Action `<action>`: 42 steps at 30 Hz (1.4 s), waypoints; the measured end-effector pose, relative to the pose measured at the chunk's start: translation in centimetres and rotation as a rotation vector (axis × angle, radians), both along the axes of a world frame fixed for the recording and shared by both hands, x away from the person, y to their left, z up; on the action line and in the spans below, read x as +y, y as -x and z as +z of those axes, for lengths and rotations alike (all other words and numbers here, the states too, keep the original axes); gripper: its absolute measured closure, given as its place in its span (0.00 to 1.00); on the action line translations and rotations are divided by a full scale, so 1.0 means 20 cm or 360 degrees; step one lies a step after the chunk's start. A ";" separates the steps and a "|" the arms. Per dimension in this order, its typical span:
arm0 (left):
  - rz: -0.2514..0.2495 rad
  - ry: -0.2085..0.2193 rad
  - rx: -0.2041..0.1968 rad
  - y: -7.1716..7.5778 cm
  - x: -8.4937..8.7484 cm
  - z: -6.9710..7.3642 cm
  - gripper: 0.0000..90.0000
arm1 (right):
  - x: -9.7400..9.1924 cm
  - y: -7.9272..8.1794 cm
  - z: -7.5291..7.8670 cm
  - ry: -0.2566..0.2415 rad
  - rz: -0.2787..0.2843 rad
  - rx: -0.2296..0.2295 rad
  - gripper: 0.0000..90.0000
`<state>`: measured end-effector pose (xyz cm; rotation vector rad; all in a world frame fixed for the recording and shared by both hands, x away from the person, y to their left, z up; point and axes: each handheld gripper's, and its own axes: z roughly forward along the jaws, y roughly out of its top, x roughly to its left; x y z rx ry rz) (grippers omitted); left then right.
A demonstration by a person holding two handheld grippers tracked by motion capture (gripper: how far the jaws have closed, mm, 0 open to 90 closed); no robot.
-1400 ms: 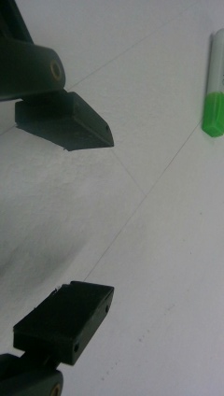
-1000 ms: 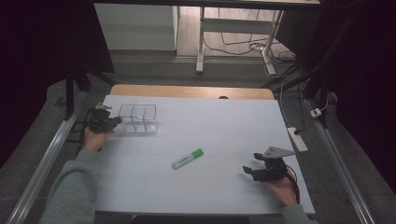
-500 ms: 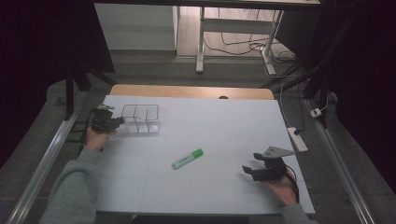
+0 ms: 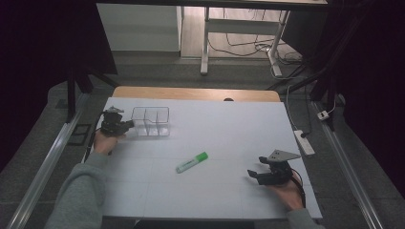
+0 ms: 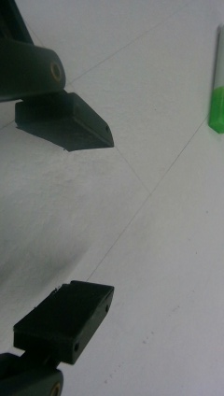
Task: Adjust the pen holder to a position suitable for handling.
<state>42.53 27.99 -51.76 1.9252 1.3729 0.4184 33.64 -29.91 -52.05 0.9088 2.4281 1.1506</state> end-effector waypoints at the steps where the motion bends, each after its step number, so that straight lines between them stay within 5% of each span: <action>1: -0.0007 0.0003 -0.0002 0.00 -0.01 0.00 0.99 | 0.00 0.00 0.00 0.0001 0.0001 -0.0001 0.26; 42: -0.0196 0.0017 -0.0006 -0.11 -0.35 0.03 0.99 | 0.01 0.00 -0.01 0.0013 0.0011 0.0015 0.27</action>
